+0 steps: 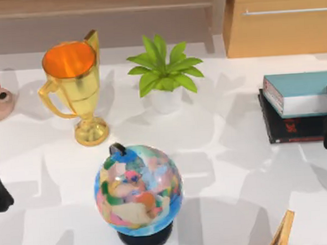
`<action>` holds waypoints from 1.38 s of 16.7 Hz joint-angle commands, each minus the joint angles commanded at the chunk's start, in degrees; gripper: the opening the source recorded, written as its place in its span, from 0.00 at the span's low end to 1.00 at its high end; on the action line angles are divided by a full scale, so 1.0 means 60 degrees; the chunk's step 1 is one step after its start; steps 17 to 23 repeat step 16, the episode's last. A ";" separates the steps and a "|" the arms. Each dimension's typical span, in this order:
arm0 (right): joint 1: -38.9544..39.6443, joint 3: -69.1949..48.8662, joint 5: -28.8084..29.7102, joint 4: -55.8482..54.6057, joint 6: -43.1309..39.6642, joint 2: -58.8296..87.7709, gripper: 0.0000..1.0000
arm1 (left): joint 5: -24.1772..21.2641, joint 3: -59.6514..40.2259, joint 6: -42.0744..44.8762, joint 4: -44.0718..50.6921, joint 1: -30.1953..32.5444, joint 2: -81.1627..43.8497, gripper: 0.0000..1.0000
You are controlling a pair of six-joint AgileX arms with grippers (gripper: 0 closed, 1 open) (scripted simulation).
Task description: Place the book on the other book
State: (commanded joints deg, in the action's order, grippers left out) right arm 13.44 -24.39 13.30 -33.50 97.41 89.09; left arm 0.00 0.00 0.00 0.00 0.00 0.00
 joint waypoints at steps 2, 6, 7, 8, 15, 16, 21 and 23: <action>0.0000 0.0000 0.0000 0.0000 0.0000 0.0000 0.38 | 0.0000 0.0000 0.0000 0.0000 0.0000 0.0000 1.00; 0.0000 0.0000 0.0000 0.0000 0.0000 0.0000 0.68 | 0.0000 0.0000 0.0000 0.0000 0.0000 0.0000 1.00; 0.0000 0.0000 0.0000 0.0000 0.0000 0.0000 0.75 | 0.0000 0.0000 0.0000 0.0000 0.0000 0.0000 1.00; 0.0000 0.0000 0.0000 0.0000 0.0000 0.0000 0.83 | 0.0000 0.0000 0.0000 0.0000 0.0000 0.0000 1.00; 0.0000 0.0000 0.0000 0.0000 0.0000 0.0000 1.00 | 0.0000 0.0000 0.0000 0.0000 0.0000 0.0000 1.00; 0.0000 0.0000 0.0000 0.0000 0.0000 0.0000 1.00 | 0.0000 0.0000 0.0000 0.0000 0.0000 0.0000 1.00; 0.0000 0.0000 0.0000 0.0000 0.0000 0.0000 1.00 | 0.0000 0.0000 0.0000 0.0000 0.0000 0.0000 1.00; 0.0000 0.0000 0.0000 0.0000 0.0000 0.0000 1.00 | 0.0000 0.0000 0.0000 0.0000 0.0000 0.0000 1.00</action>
